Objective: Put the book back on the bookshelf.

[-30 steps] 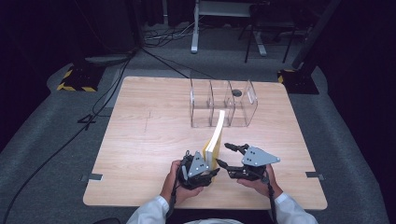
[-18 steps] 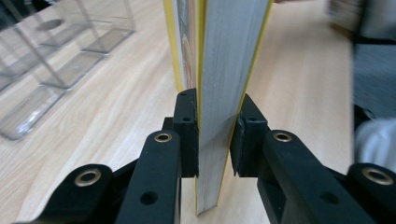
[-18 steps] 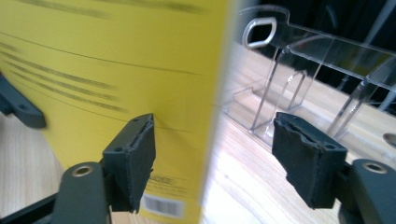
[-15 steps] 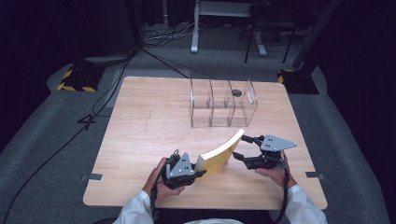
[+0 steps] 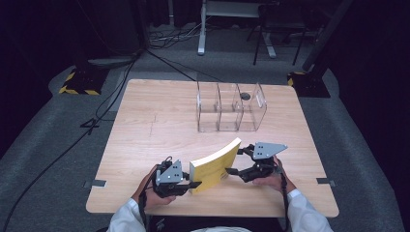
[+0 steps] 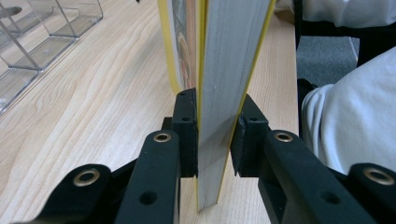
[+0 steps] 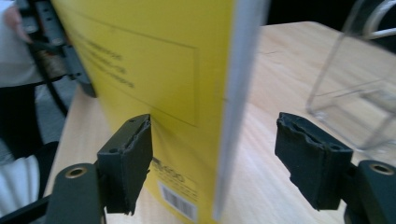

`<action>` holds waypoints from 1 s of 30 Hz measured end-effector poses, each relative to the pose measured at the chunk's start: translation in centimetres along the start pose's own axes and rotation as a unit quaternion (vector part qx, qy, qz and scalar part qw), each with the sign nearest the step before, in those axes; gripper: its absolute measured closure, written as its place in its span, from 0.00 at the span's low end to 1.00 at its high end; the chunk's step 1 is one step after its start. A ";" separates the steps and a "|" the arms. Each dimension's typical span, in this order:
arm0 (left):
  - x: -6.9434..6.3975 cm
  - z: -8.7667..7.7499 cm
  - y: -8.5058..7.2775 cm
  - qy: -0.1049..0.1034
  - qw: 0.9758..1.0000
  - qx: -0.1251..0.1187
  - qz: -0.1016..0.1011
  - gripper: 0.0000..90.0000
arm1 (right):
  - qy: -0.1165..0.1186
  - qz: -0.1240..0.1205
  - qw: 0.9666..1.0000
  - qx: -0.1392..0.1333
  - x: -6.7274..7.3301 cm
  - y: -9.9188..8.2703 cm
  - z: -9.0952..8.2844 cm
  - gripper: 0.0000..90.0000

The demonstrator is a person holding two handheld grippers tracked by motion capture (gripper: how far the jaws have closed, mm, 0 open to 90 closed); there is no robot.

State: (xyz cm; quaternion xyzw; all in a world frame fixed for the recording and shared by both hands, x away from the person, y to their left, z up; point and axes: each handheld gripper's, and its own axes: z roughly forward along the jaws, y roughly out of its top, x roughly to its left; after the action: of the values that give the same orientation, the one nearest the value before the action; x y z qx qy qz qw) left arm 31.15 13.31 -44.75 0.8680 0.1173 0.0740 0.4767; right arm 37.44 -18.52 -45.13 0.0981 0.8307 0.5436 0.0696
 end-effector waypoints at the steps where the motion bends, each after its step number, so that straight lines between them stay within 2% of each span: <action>1: 0.2 -0.1 0.0 0.000 1.000 0.004 0.003 0.82 | -0.001 -0.007 1.000 0.003 0.2 0.0 0.2 0.41; 2: 0.2 -0.1 0.0 0.000 1.000 0.004 0.003 0.81 | -0.001 -0.007 1.000 0.003 0.2 0.0 0.2 0.41; 3: 0.3 -0.1 -0.1 0.010 1.000 0.005 -0.001 0.81 | 0.005 -0.011 1.000 0.003 0.4 0.0 0.2 0.47; 4: 0.6 -0.2 -0.3 0.027 1.000 0.004 -0.009 0.78 | 0.000 -0.018 1.000 0.003 0.7 -0.1 0.0 0.53; 5: 0.6 -0.2 -0.3 0.027 1.000 0.004 -0.009 0.75 | 0.000 -0.018 1.000 0.003 0.7 -0.1 0.0 0.53; 7: 0.9 -0.1 -0.5 0.051 0.998 0.005 -0.020 0.73 | 0.009 -0.019 1.000 -0.003 0.7 -0.4 -0.8 0.67; 10: 1.3 0.2 -0.5 0.051 0.998 -0.001 -0.025 0.69 | 0.019 -0.045 0.999 -0.001 1.6 -0.7 -2.0 0.77; 12: 1.6 0.6 -0.3 0.042 0.999 -0.005 -0.029 0.67 | 0.023 -0.061 0.998 0.000 2.2 -0.6 -2.5 0.78; 15: 1.9 1.3 0.1 0.045 0.999 -0.003 -0.027 0.64 | 0.031 -0.062 0.997 -0.025 2.7 0.0 -3.0 0.77; 17: 2.1 1.7 0.3 0.043 0.999 -0.006 -0.028 0.63 | 0.020 -0.066 0.997 -0.025 2.8 0.1 -2.9 0.74; 19: 2.3 2.0 0.4 0.040 0.999 -0.010 -0.031 0.63 | 0.013 -0.058 0.998 -0.023 2.7 0.0 -2.8 0.73; 22: 2.7 2.6 0.7 0.033 0.999 -0.014 -0.032 0.63 | 0.013 -0.051 0.998 -0.024 2.5 0.0 -2.7 0.70; 25: 3.1 3.2 1.0 0.030 0.999 -0.017 -0.034 0.61 | 0.000 -0.055 0.998 -0.018 2.5 0.1 -2.6 0.74; 27: 3.3 3.6 1.2 0.028 0.999 -0.020 -0.036 0.58 | -0.007 -0.052 0.998 -0.020 2.5 0.1 -2.6 0.80; 30: 3.5 4.0 1.4 0.031 0.998 -0.022 -0.041 0.56 | -0.016 -0.046 0.999 -0.017 2.5 0.1 -2.7 0.80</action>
State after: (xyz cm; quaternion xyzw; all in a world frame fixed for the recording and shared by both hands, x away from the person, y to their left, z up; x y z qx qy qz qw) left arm 35.64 10.28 -45.69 0.8492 0.1654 0.0837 0.4944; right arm 34.39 -20.33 -44.00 0.0667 0.8236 0.5525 0.1094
